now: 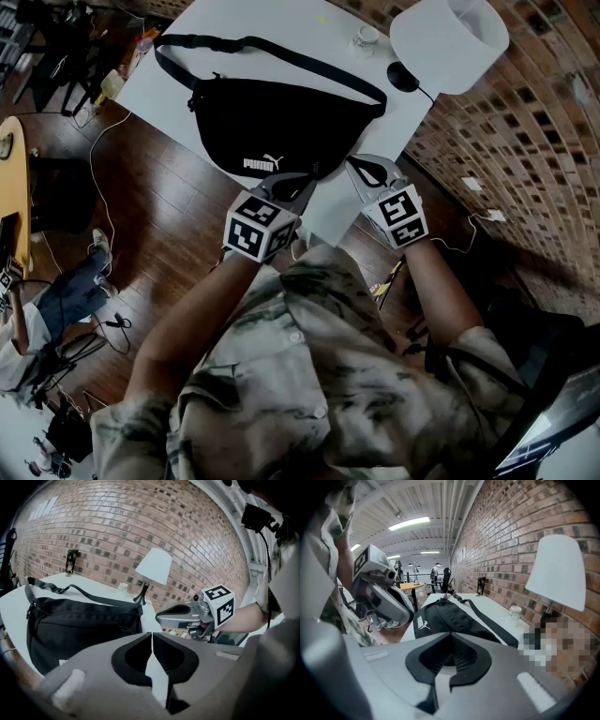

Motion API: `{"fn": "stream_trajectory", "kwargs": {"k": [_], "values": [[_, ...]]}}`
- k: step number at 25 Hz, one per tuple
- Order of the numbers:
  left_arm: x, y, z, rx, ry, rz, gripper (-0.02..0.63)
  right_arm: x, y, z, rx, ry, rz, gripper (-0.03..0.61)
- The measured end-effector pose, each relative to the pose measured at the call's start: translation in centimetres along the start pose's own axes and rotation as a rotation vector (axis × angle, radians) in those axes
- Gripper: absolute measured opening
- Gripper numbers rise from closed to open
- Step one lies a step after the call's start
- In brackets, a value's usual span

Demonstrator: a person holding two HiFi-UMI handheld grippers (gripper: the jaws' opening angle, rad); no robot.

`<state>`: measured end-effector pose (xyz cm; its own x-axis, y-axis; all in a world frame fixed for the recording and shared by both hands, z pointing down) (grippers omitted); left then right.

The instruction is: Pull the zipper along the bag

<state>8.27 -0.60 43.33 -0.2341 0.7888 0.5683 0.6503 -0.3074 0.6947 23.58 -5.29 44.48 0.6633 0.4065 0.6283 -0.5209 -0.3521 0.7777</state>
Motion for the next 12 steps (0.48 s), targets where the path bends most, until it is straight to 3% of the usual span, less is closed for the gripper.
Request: {"fn": "stream_trajectory", "kwargs": {"k": [7, 12], "values": [[-1.7, 5.3, -2.7, 0.011, -0.011, -0.092, 0.049, 1.4, 6.3, 2.6, -0.066, -0.011, -0.14, 0.006], [-2.2, 6.8, -4.7, -0.006, -0.084, -0.116, 0.051, 1.3, 7.4, 2.8, -0.059, 0.02, -0.138, 0.006]]}}
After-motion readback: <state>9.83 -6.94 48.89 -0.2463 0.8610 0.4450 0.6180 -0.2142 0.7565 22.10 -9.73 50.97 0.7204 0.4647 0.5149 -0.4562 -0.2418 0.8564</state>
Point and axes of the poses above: the fingertips, and each gripper's own axes: y forward along the fingers, z to its right, x out of its underside, the point moved 7 cm from there along -y, backward along the fingers, and after that the axes turned 15 degrees about -z, right-handed, at the moved point
